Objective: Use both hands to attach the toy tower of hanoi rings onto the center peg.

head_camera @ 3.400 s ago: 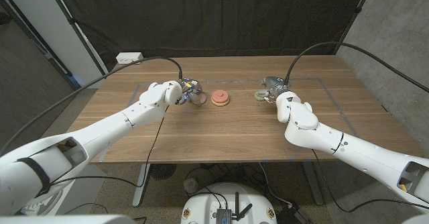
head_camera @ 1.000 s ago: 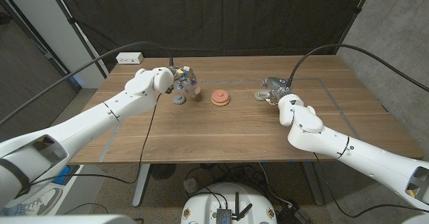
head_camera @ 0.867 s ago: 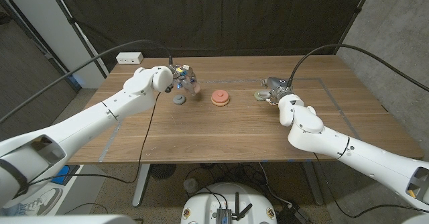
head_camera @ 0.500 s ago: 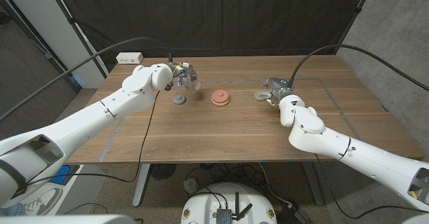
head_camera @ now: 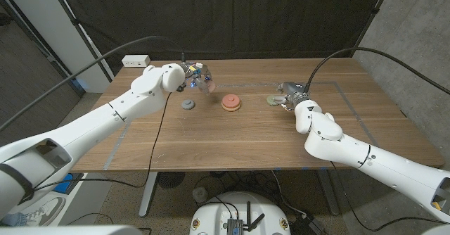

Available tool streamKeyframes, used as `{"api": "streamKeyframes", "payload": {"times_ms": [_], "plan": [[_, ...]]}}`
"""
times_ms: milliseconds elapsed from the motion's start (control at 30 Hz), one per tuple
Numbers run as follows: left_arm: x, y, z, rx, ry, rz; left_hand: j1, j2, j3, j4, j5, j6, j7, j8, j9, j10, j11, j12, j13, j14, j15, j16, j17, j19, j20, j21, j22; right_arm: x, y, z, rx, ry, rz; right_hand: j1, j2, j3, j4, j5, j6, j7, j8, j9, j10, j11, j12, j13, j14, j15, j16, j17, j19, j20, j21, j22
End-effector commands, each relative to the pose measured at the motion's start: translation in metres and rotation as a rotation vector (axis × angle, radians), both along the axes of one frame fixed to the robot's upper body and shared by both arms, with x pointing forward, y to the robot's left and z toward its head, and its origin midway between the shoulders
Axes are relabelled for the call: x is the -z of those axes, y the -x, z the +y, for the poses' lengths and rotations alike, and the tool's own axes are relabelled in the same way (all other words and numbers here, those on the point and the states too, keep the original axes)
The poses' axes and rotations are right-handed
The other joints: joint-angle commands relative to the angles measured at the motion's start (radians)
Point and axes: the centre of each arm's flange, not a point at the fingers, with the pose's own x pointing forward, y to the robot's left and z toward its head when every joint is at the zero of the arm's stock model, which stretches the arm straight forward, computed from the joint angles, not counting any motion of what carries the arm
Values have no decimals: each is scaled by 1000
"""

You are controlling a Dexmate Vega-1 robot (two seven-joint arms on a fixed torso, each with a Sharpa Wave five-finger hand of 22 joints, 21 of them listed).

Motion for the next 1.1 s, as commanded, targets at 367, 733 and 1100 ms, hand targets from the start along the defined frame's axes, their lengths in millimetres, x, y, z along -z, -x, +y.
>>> {"api": "streamKeyframes", "payload": {"times_ms": [367, 733, 1100], "plan": [[-1, -11, -30, 109, -38, 13, 38, 37, 18, 6, 7, 13, 0, 3, 2, 101, -85, -2, 47, -1, -71, 3, 6, 0, -138, 3, 1, 0, 0, -7, 17, -16, 2, -6, 8, 10, 3, 6, 13, 1, 0, 4, 6, 2, 2, 4, 11, -33, 6, 3, 6, -79, 6, 0], [5, -22, -48, 169, -62, 37, 41, 37, 17, 7, 7, 23, 1, 3, 3, 112, -89, -4, 56, 1, -71, 2, 4, 4, -138, 7, 7, 1, -2, -9, 25, -21, 7, -8, 9, 12, 3, 8, 13, 1, -1, 4, 6, 4, 0, 4, 12, -33, 9, 4, 7, -79, 6, 0], [8, -29, -58, 210, -76, 61, 37, 37, 15, 11, 6, 24, 1, -1, 4, 114, -86, -9, 64, 4, -71, 3, 6, 5, -137, 7, 10, 0, -2, -12, 31, -26, 5, -10, 10, 14, 3, 8, 14, 0, -1, 5, 8, 3, 0, 5, 12, -33, 10, 4, 7, -79, 6, 0]]}}
